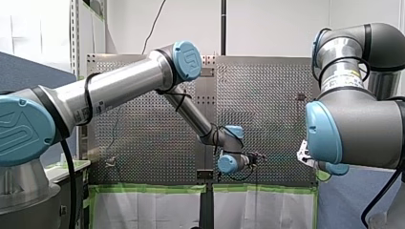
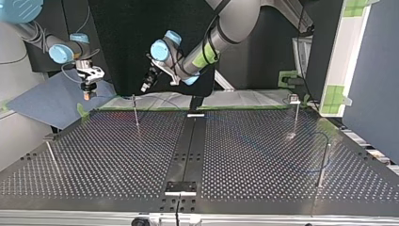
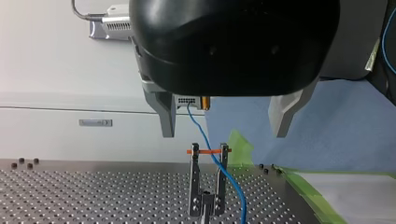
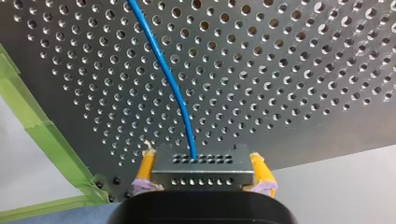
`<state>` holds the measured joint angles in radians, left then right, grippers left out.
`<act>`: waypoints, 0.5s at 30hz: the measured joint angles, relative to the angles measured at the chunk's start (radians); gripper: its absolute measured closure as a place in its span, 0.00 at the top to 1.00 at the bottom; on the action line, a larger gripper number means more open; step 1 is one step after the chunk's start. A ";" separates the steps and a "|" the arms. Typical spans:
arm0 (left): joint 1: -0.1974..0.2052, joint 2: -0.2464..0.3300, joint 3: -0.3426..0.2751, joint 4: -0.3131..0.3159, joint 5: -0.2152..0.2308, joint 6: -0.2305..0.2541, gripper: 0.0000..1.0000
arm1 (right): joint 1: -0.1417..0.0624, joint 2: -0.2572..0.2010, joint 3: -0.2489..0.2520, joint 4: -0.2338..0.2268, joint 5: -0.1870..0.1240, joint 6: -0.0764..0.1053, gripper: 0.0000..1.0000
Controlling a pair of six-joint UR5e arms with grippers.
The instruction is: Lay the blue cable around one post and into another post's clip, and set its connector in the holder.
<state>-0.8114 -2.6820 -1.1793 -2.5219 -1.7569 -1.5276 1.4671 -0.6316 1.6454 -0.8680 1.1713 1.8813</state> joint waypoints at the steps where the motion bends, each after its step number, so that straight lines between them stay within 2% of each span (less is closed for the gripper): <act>1: 0.000 0.000 0.000 0.000 -0.001 -0.001 1.00 | 0.000 0.000 0.000 0.001 -0.001 0.001 0.00; 15: -0.001 0.000 0.000 0.000 -0.002 -0.010 1.00 | 0.000 0.001 0.000 0.003 -0.002 0.001 0.00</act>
<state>-0.8124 -2.6823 -1.1793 -2.5221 -1.7589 -1.5374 1.4672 -0.6309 1.6455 -0.8654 1.1690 1.8825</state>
